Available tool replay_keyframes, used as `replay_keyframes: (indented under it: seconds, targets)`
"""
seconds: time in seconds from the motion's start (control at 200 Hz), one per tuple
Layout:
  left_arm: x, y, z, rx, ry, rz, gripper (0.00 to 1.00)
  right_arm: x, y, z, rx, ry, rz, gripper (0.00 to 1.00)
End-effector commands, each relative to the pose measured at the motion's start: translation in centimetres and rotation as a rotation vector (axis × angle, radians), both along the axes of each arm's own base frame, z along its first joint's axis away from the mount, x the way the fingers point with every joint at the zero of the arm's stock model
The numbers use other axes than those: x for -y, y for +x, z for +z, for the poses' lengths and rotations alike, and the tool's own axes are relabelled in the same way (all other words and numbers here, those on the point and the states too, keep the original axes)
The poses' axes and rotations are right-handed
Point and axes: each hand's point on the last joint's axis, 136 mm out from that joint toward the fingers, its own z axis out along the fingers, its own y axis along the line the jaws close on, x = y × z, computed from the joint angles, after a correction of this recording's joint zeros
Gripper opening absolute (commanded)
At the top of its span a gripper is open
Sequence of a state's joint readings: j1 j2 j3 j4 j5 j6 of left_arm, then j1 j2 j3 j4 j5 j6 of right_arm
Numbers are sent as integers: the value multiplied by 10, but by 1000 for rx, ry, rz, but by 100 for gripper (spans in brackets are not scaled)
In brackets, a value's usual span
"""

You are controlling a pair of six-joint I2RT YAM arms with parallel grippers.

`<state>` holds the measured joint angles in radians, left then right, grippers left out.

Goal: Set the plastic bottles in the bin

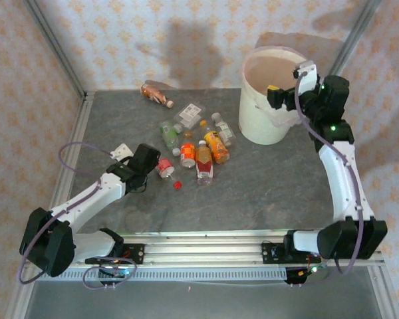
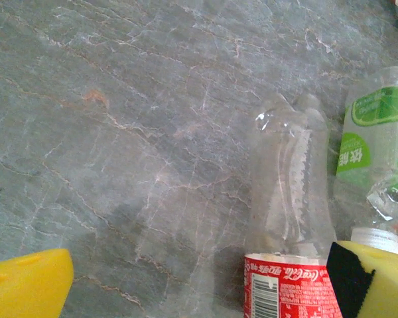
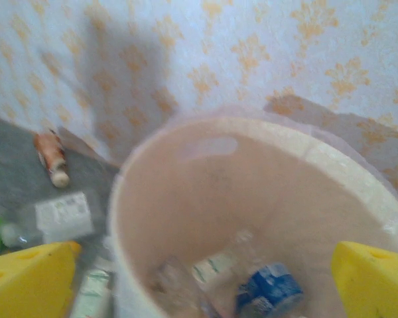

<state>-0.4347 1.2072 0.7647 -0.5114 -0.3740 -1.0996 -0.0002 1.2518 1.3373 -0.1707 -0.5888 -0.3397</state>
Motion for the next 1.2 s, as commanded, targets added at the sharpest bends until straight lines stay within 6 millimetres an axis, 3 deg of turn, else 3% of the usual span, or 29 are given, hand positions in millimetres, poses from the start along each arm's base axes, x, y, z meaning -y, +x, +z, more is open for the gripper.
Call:
replay_keyframes:
  seconds: [0.0,0.13,0.22,0.38,0.5,0.671,0.991,1.196]
  targets:
    - [-6,6,3,10,10,26,100,-16,-24,33,28,285,-11,99]
    - [-3,11,1,-21,7,1,100,-34,-45,22,-91,488,1,99]
    - [8,13,-6,-66,-30,-32,100,-50,-59,11,-111,509,46,99]
    - [41,17,1,-103,-4,-125,100,-47,-64,-26,-178,495,-27,99]
    - [61,22,-17,-157,-30,-161,100,-44,-64,-46,-215,470,-69,99]
    - [88,27,-37,-159,-77,-165,100,-44,-64,-47,-184,429,-74,99]
    - [100,32,-82,-178,-127,-168,97,-42,-64,-62,-220,407,-93,99]
    - [103,33,-96,-145,-132,-217,90,-42,-68,-62,-221,379,-89,99]
